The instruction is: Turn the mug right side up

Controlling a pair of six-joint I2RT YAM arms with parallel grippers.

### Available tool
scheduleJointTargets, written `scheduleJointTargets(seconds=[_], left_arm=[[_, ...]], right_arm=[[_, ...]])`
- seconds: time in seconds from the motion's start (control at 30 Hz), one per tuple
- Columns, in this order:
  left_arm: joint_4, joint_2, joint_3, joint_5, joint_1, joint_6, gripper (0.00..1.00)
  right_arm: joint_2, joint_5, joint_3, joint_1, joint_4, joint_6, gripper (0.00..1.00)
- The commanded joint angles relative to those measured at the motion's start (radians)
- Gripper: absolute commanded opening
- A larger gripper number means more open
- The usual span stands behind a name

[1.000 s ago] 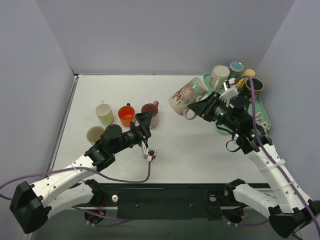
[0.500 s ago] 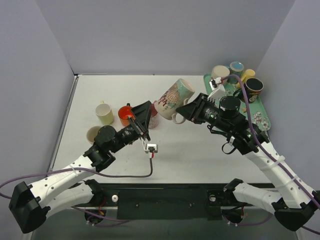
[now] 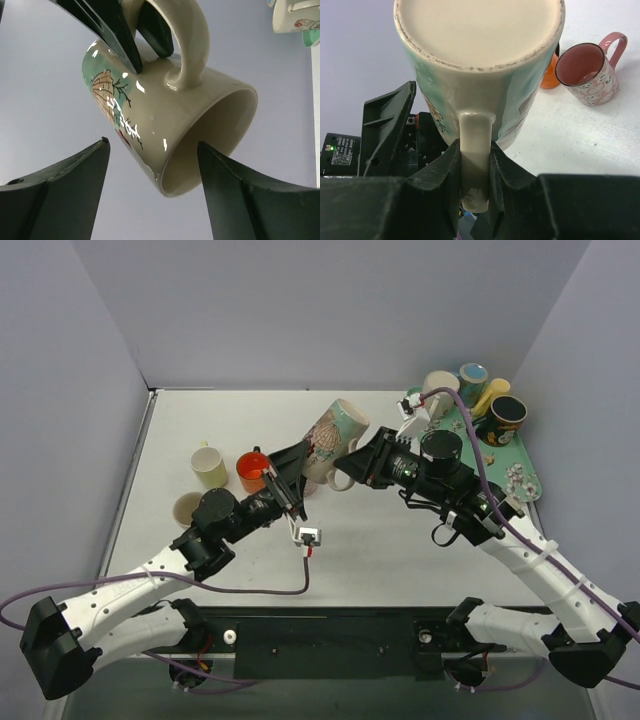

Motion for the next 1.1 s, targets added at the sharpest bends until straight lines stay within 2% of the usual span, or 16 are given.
scheduleJointTargets(seconds=[0.0,0.1,0.13,0.17,0.2,0.23,0.3,0.37,0.4,0.43,0.47,0.57,0.7,0.83,0.97,1.07], left_arm=[[0.051,0.013,0.054,0.010,-0.009,-0.016,0.80],[0.043,0.018,0.087,-0.026,-0.009,-0.052,0.56],[0.034,0.019,0.095,-0.037,-0.009,-0.069,0.41],[0.030,0.019,0.104,-0.051,-0.009,-0.072,0.32],[0.023,0.016,0.106,-0.054,-0.010,-0.074,0.10],[0.022,0.016,0.103,-0.062,-0.010,-0.074,0.01],[0.005,0.009,0.106,-0.071,-0.010,-0.083,0.00],[-0.126,-0.002,0.168,-0.105,-0.012,-0.136,0.00],[-0.346,0.004,0.208,-0.125,-0.012,-0.193,0.00],[-0.434,0.015,0.298,-0.176,-0.012,-0.256,0.00],[-0.642,0.042,0.349,-0.213,-0.012,-0.344,0.00],[-1.036,0.145,0.510,-0.379,-0.009,-0.500,0.00],[-1.521,0.345,0.762,-0.396,0.040,-0.834,0.00],[-1.809,0.543,0.906,-0.252,0.155,-1.115,0.00],[-1.796,0.598,0.859,-0.124,0.275,-1.204,0.00],[-1.719,0.616,0.787,-0.171,0.312,-1.224,0.00]], right_arm=[[0.001,-0.009,0.080,0.008,0.205,0.005,0.00],[0.004,-0.016,0.066,0.010,0.211,0.008,0.00],[0.005,-0.016,0.063,0.008,0.211,0.010,0.00],[0.005,-0.012,0.054,0.008,0.210,0.008,0.00],[0.007,-0.010,0.047,0.010,0.210,0.007,0.00],[0.011,-0.007,0.043,0.007,0.210,0.008,0.00],[0.028,-0.009,0.042,0.002,0.204,0.010,0.00],[0.038,0.026,0.048,-0.013,0.150,-0.011,0.00],[0.041,0.060,0.057,-0.025,0.075,-0.031,0.19],[0.039,0.138,0.062,-0.033,0.031,-0.075,0.30],[0.041,0.174,0.071,-0.047,-0.040,-0.093,0.52],[0.032,0.307,0.054,-0.093,-0.108,-0.139,0.84],[0.010,0.353,-0.021,-0.176,-0.132,-0.150,0.86],[0.019,0.355,-0.050,-0.200,-0.140,-0.165,0.86],[0.054,0.337,-0.049,-0.223,-0.161,-0.183,0.86],[0.073,0.330,-0.052,-0.262,-0.169,-0.176,0.86]])
